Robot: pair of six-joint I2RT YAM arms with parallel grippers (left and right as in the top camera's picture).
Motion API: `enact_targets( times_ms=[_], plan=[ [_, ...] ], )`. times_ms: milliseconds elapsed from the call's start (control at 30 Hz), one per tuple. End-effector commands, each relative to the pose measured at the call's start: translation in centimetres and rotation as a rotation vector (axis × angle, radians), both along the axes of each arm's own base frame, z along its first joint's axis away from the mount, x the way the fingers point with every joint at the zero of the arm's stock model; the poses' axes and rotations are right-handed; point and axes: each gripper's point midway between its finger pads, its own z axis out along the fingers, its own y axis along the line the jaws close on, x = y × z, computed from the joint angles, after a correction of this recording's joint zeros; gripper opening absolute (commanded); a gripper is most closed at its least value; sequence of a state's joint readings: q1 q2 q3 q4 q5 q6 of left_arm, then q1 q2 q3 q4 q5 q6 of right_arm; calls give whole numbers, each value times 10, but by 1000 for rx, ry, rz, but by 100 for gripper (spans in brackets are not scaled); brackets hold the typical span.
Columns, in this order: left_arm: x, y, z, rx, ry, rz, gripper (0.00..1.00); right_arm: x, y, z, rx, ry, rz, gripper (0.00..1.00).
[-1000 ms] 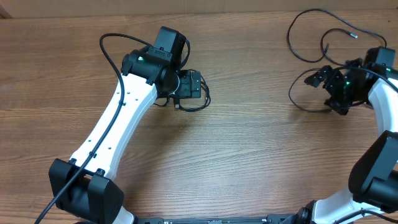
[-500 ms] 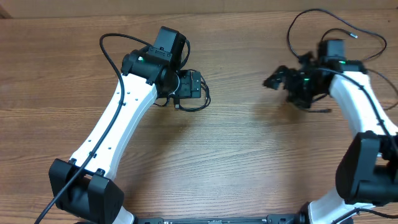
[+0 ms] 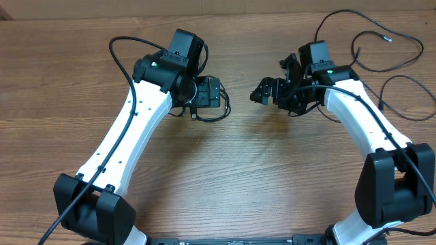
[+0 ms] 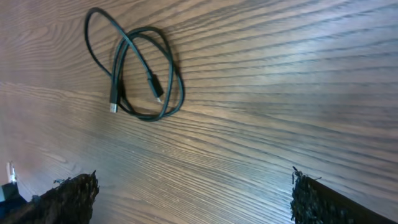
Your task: Untangle cables
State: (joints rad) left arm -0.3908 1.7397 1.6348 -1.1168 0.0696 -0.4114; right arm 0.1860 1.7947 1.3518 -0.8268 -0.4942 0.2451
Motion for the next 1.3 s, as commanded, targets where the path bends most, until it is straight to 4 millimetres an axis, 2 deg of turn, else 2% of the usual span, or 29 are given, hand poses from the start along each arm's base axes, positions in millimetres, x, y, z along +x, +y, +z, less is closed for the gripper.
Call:
enact_targets(
  times_ms=[0,233,567,800,1267],
  plan=[
    [2,1,-2,21,-6,-18,100,3,3,-1,8,-10,1,100],
    [2,1,-2,21,-6,-18,100,14,-10,-6,-30,46,-197,100],
    [2,1,-2,21,-6,-18,100,16,-9,-4,-21,36,-198,100],
    [2,1,-2,20,-6,-18,100,11,-10,-6,-29,59,-198,100],
    [2,1,-2,20,-6,-18,99,17,-9,-4,-21,34,-198,100]
  ],
)
